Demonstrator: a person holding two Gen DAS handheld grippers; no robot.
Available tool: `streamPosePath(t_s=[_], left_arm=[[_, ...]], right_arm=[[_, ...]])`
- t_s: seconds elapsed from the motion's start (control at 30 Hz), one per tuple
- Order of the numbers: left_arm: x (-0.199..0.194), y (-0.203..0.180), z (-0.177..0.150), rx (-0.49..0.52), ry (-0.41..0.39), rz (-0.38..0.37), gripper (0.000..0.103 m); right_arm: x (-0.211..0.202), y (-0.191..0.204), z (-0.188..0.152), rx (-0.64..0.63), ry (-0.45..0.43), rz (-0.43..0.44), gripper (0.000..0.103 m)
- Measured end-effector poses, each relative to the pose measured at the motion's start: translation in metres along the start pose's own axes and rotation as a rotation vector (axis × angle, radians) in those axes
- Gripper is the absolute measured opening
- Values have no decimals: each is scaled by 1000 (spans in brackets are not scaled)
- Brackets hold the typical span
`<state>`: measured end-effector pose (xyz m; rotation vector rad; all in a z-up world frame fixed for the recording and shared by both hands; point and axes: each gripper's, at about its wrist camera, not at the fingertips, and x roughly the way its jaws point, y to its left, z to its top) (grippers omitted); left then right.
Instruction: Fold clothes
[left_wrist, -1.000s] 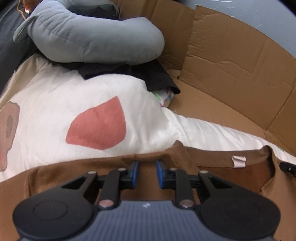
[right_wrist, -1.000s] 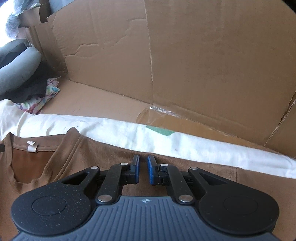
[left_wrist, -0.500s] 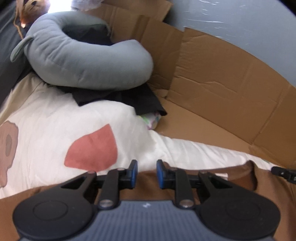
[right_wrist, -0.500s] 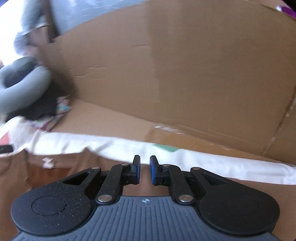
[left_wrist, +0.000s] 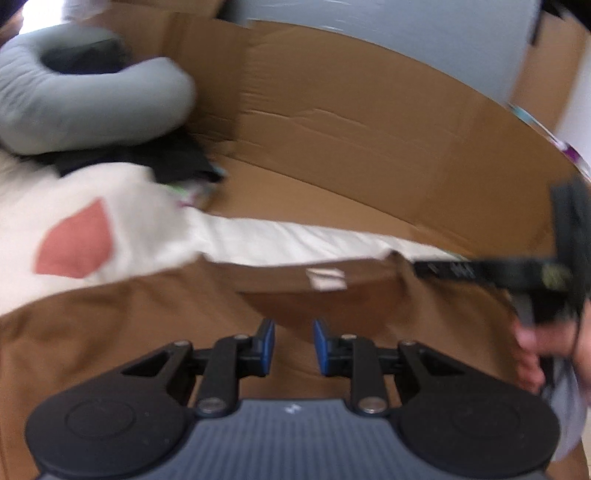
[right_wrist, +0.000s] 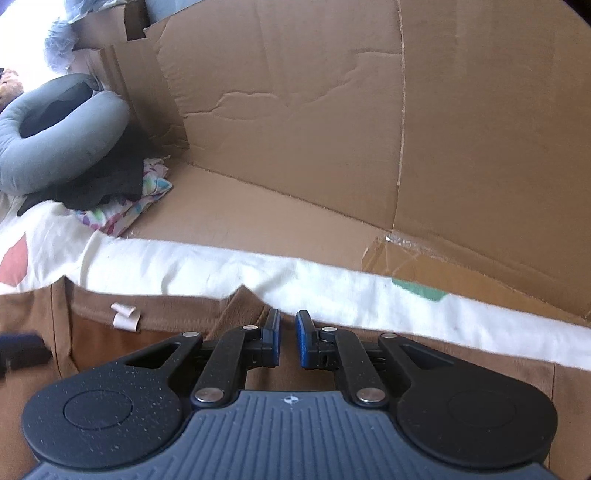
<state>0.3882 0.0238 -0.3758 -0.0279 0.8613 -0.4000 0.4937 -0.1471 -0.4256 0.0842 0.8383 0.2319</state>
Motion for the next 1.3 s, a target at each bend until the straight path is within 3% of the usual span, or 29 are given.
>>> streamPosePath(t_s=[0.2, 0.53, 0.7, 1.03, 1.3], left_arm=[[8, -38, -1, 84, -4, -59, 25], [34, -95, 24, 206, -17, -118, 23], [55, -114, 25, 235, 2, -110, 23], [78, -81, 17, 213, 73, -1, 23], [74, -68, 20, 205, 106, 13, 19]], right_arm=[[-27, -14, 2, 7, -42, 37, 15], [-50, -47, -18, -82, 19, 1, 15], [-49, -56, -33, -94, 45, -4, 15], [-51, -70, -39, -99, 31, -31, 16], [-59, -93, -45, -86, 35, -92, 16]])
